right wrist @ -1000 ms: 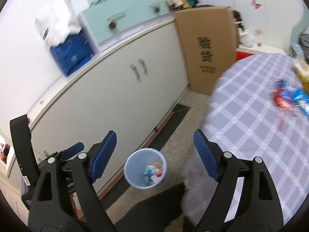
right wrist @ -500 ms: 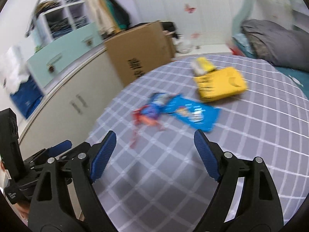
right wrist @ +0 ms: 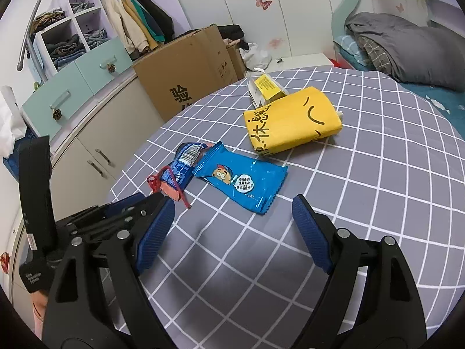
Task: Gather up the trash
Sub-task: 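Grasp the red string with the left tool while the right tool grasps the dark blue snack bag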
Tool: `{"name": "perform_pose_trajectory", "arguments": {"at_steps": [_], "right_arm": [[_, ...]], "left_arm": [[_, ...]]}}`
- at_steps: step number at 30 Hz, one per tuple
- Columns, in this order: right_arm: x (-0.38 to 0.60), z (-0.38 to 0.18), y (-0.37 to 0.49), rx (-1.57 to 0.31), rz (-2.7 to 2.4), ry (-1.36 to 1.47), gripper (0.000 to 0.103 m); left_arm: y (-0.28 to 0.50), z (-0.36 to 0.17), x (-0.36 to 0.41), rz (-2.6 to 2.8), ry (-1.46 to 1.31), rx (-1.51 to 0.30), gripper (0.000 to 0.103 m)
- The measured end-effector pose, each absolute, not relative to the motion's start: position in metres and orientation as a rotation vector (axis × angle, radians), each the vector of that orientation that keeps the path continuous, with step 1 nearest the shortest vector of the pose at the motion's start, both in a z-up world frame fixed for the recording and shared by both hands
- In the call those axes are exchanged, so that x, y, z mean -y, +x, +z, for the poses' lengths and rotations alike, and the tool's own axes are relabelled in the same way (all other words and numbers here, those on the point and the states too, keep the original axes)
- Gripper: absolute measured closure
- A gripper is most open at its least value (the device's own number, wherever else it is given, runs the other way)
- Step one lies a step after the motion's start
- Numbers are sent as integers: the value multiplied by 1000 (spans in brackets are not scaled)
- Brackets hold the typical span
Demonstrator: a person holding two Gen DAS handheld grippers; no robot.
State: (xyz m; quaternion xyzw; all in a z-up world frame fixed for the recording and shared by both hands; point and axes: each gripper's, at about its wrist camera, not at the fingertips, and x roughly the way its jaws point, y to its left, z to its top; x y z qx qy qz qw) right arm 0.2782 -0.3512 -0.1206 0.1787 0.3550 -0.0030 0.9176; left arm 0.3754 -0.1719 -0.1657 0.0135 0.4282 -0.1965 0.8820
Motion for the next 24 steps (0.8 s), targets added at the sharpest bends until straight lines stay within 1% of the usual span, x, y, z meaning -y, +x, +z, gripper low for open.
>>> {"name": "perform_pose_trajectory", "arguments": {"at_steps": [1,2,7,10,17,20,21,22,23,24], "right_arm": [[350,-120,280,-732,-6,365,22],[348,-119,282,-733,-4,362,22],[330,-114,296,-744,15,324,22],[314,-116,312,-778,52,326,22],[277,-124,353,-836,47,286,23],[257,-125,371,-839,-20,207,24],[253,-126,375,-843,-38,178,26],[247,-127,380,-851,-52,151,32],[243,-129,385,-866,-59,134,35],[240,-131,388,-876,-72,117,44]], "left_arm": [[378,-166,173,-414,27,-896,87],[381,-168,170,-428,14,-909,100],[379,-160,144,-437,-83,-864,100],[377,-149,115,-387,-149,-816,101],[371,-132,59,-301,-193,-750,101],[370,-129,42,-289,-205,-744,101],[369,-129,37,-289,-210,-743,101],[369,-128,31,-287,-217,-743,101],[369,-129,27,-287,-220,-743,101],[369,-129,22,-287,-222,-744,101]]}}
